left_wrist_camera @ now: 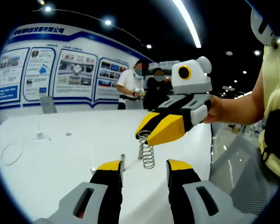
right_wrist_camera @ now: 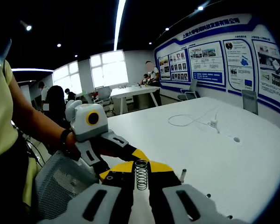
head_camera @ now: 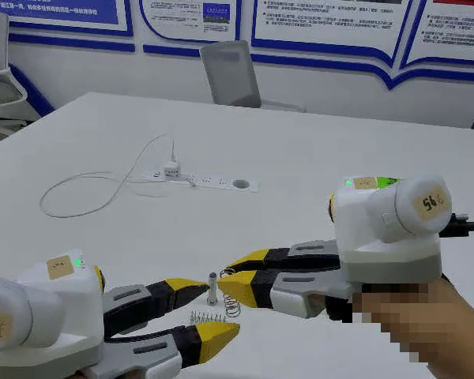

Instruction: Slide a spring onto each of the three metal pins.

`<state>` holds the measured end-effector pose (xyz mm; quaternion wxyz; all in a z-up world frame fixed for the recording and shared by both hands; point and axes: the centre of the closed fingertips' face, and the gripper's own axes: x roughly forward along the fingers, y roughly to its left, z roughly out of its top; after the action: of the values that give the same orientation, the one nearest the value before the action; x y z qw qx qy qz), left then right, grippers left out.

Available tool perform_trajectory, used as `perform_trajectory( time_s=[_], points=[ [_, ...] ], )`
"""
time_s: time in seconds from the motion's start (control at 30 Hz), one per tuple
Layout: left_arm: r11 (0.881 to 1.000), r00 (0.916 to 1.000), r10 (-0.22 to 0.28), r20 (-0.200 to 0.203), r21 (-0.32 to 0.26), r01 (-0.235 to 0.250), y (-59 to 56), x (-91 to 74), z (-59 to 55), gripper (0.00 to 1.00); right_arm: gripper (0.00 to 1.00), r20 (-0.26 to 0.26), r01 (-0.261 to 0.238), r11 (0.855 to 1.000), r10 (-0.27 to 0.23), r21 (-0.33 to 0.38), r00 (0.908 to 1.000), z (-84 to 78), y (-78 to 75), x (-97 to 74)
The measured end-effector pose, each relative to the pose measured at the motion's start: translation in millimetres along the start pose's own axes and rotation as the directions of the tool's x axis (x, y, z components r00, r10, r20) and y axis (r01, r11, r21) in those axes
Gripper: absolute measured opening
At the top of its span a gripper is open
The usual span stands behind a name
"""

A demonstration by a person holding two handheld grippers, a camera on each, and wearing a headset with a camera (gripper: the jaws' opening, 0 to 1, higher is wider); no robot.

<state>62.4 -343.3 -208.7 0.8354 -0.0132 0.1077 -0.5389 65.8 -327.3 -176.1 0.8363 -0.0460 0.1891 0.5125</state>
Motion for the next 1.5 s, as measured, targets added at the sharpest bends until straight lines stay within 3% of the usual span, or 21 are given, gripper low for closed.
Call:
perform_trajectory(
  time_s=[0.13,0.37,0.77,0.9,1.1,1.23,1.37,1.5],
  points=[
    [1.000,1.0000,-0.006,0.002,0.007,0.006,-0.9,0.7,1.2,0.31,0.12,0.014,-0.015,1.000,0.015,-0.013,0.9998,4.9,9.3,0.7],
    [0.999,0.9989,-0.047,0.007,0.015,0.047,-7.6,0.7,2.2,0.12,0.12,0.006,-0.015,0.999,0.016,-0.032,0.9999,3.6,10.9,-2.1],
    [0.998,0.9991,-0.043,0.007,0.045,0.042,-5.6,2.8,2.6,0.12,0.12,-0.010,-0.004,0.998,0.003,-0.060,0.9999,1.4,7.2,-6.7],
    [0.998,0.9994,-0.035,-0.002,0.057,0.035,-4.3,3.8,-1.0,0.21,0.12,-0.001,0.006,0.998,-0.006,-0.064,1.0000,3.8,3.1,-7.7],
    [0.997,0.9997,-0.018,-0.016,0.076,0.020,1.2,-1.2,-6.8,0.31,0.12,0.003,0.053,0.997,-0.053,-0.060,0.9986,3.9,-17.1,-17.3],
    [0.998,0.9998,0.012,-0.016,0.069,-0.011,10.0,-7.3,-10.0,0.38,0.12,0.010,0.114,0.992,-0.114,-0.055,0.9935,4.5,-40.2,-28.8],
    [0.997,0.9990,0.041,-0.019,0.064,-0.040,17.9,-13.1,-12.9,0.42,0.12,0.011,0.201,0.978,-0.201,-0.055,0.9795,1.5,-68.0,-40.0],
    [0.997,0.9983,0.054,-0.021,0.057,-0.053,20.3,-15.8,-13.7,0.45,0.12,0.014,0.255,0.967,-0.254,-0.033,0.9671,-6.0,-87.4,-43.4]
  ],
)
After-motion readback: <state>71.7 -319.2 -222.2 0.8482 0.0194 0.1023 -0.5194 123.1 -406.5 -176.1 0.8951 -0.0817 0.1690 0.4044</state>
